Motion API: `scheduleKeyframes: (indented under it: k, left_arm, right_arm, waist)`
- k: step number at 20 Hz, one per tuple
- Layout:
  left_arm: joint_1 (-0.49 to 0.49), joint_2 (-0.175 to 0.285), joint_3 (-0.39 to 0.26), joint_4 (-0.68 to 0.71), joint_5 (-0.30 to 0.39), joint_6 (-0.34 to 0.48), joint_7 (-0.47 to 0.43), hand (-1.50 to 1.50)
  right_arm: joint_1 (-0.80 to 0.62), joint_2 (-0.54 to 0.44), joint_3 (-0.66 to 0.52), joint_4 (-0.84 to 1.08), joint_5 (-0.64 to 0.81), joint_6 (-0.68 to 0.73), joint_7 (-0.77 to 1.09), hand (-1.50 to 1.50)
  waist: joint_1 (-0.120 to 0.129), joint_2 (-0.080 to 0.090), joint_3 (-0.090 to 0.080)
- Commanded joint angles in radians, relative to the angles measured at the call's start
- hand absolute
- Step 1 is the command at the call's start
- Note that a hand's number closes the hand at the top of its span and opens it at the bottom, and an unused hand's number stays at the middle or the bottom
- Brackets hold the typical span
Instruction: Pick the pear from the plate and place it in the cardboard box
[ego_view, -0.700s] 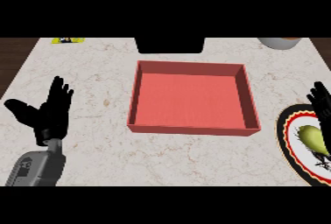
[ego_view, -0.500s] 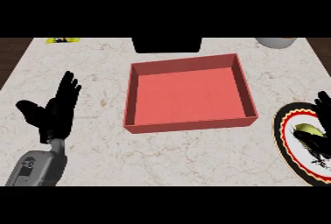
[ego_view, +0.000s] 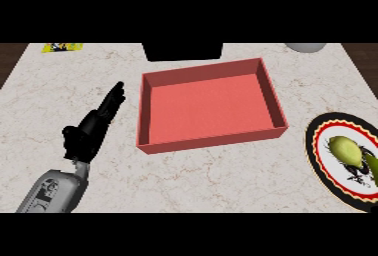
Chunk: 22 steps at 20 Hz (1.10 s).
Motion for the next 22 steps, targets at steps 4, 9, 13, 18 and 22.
scheduleKeyframes:
  k: [4,9,13,18,22]
  left_arm:
    - [-0.006,0.026,-0.026,-0.063,-0.008,-0.06,0.043,0.0]
    - [0.047,0.012,-0.03,-0.058,-0.021,-0.058,0.009,0.0]
    - [0.016,0.005,-0.035,-0.06,-0.032,-0.071,0.03,0.0]
    - [-0.037,-0.015,-0.01,0.003,-0.04,-0.097,0.01,0.0]
    - [0.023,-0.028,-0.01,-0.041,-0.067,-0.113,-0.004,0.0]
  right_arm:
    - [0.171,-0.25,-0.062,-0.184,0.117,0.004,0.007,-1.5]
    - [0.265,-0.419,-0.162,-0.408,-0.007,0.218,0.216,-1.5]
    - [0.226,-0.471,-0.197,-0.461,-0.145,0.405,0.356,-1.5]
    - [0.157,-0.467,-0.244,-0.475,-0.277,0.541,0.501,-1.5]
    - [0.127,-0.341,-0.232,-0.447,-0.185,0.537,0.521,-1.5]
  waist:
    - [0.015,-0.003,-0.002]
    - [0.008,-0.005,-0.004]
    - [0.029,0.002,-0.002]
    - [0.037,0.005,-0.001]
    - [0.043,0.005,0.001]
